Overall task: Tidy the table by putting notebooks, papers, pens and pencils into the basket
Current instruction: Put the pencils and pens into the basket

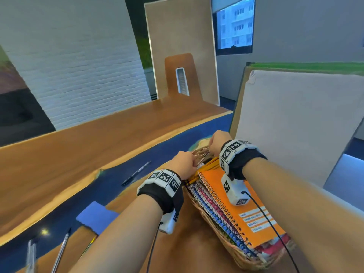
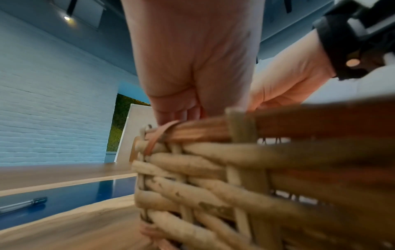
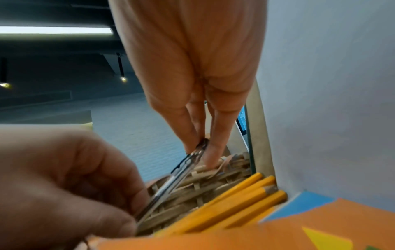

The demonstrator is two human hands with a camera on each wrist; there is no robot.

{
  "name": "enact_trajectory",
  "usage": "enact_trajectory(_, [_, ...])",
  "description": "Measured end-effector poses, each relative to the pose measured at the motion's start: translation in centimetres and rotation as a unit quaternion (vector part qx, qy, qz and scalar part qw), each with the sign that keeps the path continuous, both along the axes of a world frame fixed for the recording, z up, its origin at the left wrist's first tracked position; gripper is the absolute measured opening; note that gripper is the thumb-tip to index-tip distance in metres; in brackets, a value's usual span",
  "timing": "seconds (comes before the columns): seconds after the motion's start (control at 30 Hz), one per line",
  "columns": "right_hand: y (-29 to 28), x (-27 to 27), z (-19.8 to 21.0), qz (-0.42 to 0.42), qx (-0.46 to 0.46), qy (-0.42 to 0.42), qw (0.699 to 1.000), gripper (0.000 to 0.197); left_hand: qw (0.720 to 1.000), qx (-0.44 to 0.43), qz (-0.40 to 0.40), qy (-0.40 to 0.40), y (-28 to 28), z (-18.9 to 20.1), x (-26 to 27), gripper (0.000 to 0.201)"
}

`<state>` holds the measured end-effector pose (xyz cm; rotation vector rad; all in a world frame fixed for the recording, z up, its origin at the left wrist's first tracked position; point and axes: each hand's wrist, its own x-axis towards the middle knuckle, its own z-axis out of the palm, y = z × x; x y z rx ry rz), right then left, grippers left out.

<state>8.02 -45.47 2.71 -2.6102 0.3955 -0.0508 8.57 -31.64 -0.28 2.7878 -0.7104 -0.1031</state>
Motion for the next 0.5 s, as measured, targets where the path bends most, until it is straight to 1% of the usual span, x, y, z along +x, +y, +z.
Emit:
enact_trajectory(0.17, [0.0,0.8,-1.0,-0.004,-0.055,0.018,0.998,0.02,1.0,-0.013,0.011,0.002,0.4,-0.6,0.6,0.014])
enact_trajectory(0.27, [0.5,0.8,-1.2,0.01,-0.08,0.044,0.996,0.02,1.0,-0.022,-0.002,0.006,0.9,-0.9,0.6,0.015])
enact_trajectory(0.33, [1.1,0.9,-1.3,0.024,-0.084,0.048,0.995,0.02,0.997,-0.072,-0.021,-0.007,1.5,-0.7,0.4,0.015])
enact_trajectory(0.37, [1.4,1.0,-1.2,0.031,-0.084,0.042,0.995,0.019,0.993,-0.117,-0.022,-0.023,2.0,-0.4,0.3,0.015])
enact_trajectory(0.43, [2.1,1.1,-0.6,0.039,-0.074,0.022,0.996,0.018,0.976,-0.209,0.006,-0.065,3.5,0.3,0.3,0.016])
enact_trajectory(0.5, [3.0,1.4,0.3,0.053,-0.051,-0.006,0.997,0.021,0.957,-0.265,0.058,-0.099,5.7,0.9,0.8,0.016])
